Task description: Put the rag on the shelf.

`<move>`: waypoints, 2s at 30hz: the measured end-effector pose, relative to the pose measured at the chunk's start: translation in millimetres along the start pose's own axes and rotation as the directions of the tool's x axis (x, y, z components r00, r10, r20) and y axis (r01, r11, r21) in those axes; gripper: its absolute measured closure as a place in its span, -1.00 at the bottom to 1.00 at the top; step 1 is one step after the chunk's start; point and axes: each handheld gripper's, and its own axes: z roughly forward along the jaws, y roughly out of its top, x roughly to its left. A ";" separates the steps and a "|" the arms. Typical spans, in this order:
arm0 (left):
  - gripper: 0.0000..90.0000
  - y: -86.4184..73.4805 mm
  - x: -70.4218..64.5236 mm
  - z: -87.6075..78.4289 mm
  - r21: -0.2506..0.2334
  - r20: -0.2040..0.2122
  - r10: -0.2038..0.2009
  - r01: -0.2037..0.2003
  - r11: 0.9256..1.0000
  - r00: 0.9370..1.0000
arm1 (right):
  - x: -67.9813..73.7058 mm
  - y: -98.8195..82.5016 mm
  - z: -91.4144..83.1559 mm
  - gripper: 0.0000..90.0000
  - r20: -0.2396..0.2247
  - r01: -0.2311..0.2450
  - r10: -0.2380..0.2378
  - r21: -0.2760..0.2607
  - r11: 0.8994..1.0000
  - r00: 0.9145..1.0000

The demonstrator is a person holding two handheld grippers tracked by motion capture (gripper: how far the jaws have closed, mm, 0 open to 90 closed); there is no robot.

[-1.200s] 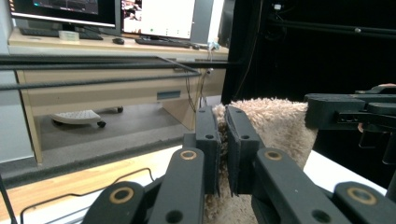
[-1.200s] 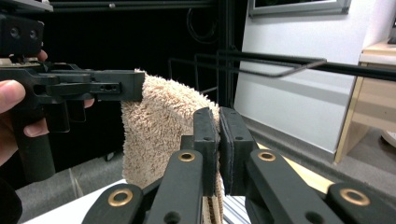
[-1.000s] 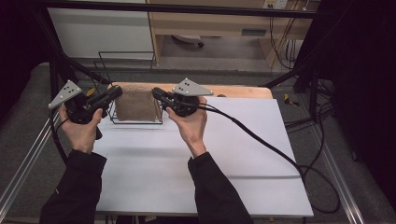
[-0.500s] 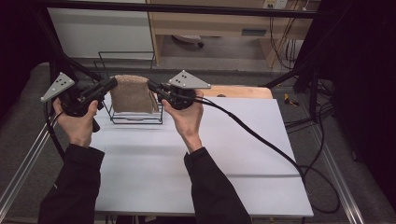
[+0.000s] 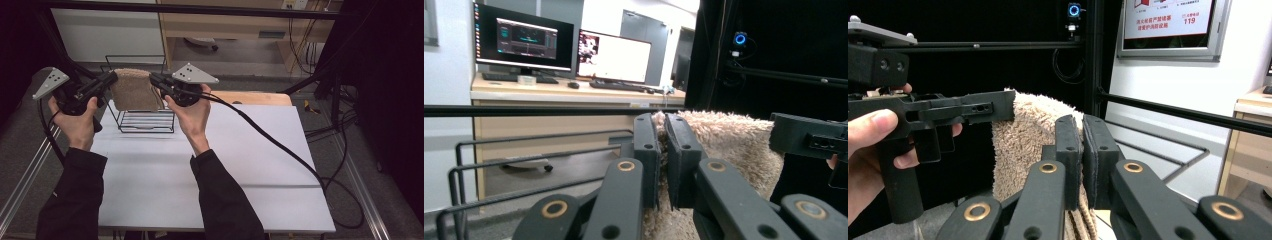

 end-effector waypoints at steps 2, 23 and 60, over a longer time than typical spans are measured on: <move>0.87 1.9 1.2 0.4 -0.007 -0.006 -0.001 0.001 1.000 1.000 | 0.1 3.1 2.8 0.92 0.001 0.002 -0.002 -0.002 1.000 1.000; 0.87 33.9 13.7 11.0 -0.059 -0.030 0.021 -0.023 0.998 0.999 | -7.1 37.3 25.1 0.92 0.000 0.028 -0.028 -0.046 0.999 1.000; 0.87 61.3 53.6 58.0 -0.049 -0.103 0.006 -0.011 0.999 0.995 | -33.4 60.9 76.8 0.92 0.053 0.072 -0.070 -0.034 0.997 0.996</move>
